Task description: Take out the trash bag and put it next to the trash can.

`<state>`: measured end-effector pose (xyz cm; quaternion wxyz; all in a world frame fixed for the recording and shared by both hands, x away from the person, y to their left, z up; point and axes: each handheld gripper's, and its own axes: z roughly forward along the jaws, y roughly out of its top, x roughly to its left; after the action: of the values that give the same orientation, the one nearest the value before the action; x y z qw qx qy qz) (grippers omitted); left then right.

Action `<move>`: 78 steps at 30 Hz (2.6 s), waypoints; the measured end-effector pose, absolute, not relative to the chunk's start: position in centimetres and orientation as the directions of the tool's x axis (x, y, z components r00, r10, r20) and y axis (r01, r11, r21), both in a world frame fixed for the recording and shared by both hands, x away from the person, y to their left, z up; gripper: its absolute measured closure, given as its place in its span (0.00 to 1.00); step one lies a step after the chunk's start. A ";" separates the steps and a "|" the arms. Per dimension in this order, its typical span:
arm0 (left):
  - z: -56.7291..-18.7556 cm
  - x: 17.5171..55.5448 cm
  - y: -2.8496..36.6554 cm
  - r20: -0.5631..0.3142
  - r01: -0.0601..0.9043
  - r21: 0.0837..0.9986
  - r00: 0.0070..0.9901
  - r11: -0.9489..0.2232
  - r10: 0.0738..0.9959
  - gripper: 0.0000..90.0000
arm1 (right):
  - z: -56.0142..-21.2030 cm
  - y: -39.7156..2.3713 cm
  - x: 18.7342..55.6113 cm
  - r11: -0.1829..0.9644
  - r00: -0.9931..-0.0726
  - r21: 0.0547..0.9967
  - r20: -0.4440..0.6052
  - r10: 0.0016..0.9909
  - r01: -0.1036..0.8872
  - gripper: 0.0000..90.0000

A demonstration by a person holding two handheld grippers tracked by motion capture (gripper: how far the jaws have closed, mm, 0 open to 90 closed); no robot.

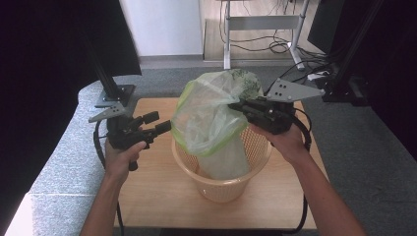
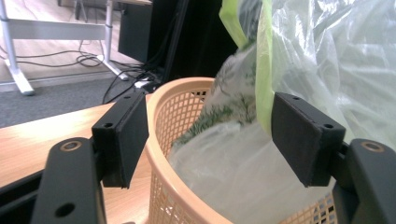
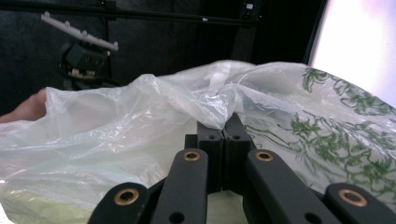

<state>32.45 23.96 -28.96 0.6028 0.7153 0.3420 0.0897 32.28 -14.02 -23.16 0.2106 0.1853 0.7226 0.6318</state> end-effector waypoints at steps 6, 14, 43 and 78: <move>-29.2 32.1 22.5 -0.220 0.356 0.926 0.777 -0.123 0.590 0.24 | -22.7 -13.9 32.3 0.126 -0.835 0.992 -0.073 0.545 -0.005 0.98; -29.9 32.3 24.0 -0.250 0.370 0.924 0.776 -0.096 0.579 0.24 | -21.9 -16.0 32.3 0.044 -0.821 0.999 -0.024 0.570 0.001 0.98; -28.3 31.7 15.2 -0.169 0.243 0.962 0.888 -0.123 0.428 0.99 | -22.7 -11.5 28.3 0.073 -0.893 0.997 -0.045 0.447 -0.014 0.42; -26.4 29.3 20.4 -0.171 0.222 0.974 0.843 -0.041 0.510 0.36 | -19.8 -23.3 24.1 0.210 -0.682 0.965 -0.262 0.683 -0.160 0.98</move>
<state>29.34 20.45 -26.42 0.6433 0.7126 0.2567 0.1120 24.10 -23.27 -19.80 0.3516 0.1886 0.6938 0.5995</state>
